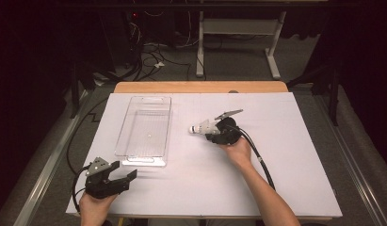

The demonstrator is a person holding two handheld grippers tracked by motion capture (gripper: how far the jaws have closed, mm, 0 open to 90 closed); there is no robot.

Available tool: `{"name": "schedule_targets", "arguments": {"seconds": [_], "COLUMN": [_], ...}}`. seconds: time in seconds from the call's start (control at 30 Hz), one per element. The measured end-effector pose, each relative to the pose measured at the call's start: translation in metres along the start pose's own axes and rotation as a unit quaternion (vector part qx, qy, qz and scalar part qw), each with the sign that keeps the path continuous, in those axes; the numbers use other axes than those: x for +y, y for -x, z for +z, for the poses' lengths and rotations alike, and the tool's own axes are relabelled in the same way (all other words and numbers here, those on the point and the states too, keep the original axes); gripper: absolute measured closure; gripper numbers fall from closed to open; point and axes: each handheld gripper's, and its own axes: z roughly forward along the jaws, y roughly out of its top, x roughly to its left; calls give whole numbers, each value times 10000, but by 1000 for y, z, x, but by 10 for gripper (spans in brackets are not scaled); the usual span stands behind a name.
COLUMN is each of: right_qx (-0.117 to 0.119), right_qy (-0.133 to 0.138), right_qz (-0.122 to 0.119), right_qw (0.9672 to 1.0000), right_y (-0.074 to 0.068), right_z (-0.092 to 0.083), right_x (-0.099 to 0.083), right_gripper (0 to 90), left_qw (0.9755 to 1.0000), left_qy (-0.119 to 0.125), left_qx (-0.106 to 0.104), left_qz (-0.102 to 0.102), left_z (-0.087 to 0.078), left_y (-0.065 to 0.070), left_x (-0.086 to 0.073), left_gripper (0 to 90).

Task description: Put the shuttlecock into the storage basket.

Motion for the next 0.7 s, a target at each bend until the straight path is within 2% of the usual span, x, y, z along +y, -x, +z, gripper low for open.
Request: {"name": "schedule_targets", "arguments": {"seconds": [0.43,0.7], "right_qx": [132,186], "right_qy": [29,32], "right_qz": [-11,41], "right_qw": [9999,9998], "right_y": [-2,-1], "right_z": [-1,-3], "right_x": [1,2], "right_gripper": [869,890], "left_qw": [10000,10000], "left_qy": [-6,-7], "left_qx": [0,-5], "left_qz": [6,13], "left_z": [0,0], "left_y": [0,0], "left_x": [0,0], "left_gripper": [231,231]}}
